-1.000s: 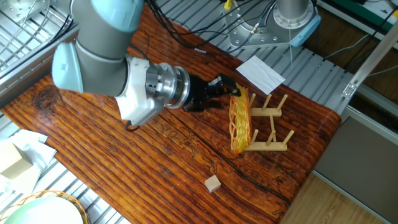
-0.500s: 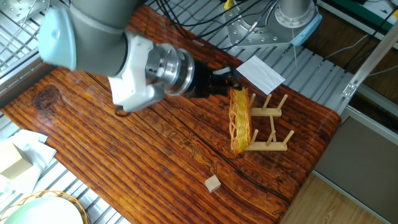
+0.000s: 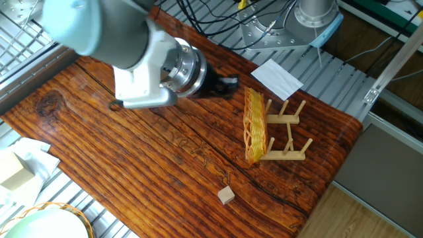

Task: Put the dish on the dish rack

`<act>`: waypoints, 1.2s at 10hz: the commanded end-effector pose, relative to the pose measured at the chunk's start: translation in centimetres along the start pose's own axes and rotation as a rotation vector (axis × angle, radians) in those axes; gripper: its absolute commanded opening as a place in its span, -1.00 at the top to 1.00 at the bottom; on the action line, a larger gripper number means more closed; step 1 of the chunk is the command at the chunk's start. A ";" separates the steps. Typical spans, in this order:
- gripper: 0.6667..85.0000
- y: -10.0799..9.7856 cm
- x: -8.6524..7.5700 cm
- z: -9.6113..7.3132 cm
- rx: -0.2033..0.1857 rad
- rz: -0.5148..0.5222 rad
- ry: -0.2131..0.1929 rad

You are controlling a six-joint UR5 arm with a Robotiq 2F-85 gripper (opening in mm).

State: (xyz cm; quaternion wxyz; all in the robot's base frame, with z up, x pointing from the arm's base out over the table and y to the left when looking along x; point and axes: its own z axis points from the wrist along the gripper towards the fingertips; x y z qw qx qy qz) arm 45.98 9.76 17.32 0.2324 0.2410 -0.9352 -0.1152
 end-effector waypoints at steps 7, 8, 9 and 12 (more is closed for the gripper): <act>0.99 -12.1 -9.3 -4.6 0.364 0.209 -0.438; 0.99 -11.8 -9.8 -4.7 0.348 0.201 -0.453; 0.99 -11.2 -10.2 -4.6 0.320 0.192 -0.459; 0.99 -9.8 -10.2 -4.2 0.269 0.178 -0.456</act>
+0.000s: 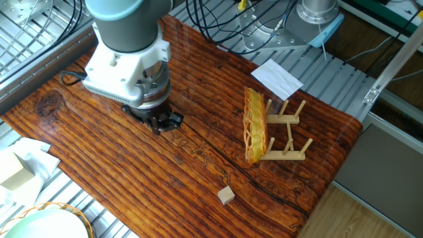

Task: Put the dish on the dish rack

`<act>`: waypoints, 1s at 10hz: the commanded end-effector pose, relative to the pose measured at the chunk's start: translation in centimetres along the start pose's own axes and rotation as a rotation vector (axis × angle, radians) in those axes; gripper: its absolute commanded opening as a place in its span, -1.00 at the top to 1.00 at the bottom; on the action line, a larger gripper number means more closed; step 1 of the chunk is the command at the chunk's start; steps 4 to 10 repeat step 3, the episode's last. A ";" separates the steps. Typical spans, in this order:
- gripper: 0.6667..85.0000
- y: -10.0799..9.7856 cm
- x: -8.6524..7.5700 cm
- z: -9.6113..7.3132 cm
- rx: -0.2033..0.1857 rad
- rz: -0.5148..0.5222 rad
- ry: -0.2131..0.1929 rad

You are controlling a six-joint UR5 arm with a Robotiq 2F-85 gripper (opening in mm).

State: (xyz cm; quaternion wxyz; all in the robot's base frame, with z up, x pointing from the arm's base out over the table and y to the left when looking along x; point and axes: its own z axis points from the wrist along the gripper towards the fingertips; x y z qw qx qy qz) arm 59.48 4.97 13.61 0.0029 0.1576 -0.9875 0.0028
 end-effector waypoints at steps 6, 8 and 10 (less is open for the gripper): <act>0.99 1.3 -0.2 -0.3 -0.053 0.003 -0.018; 0.99 1.3 -0.2 -0.3 -0.053 0.003 -0.018; 0.99 1.3 -0.2 -0.3 -0.053 0.003 -0.018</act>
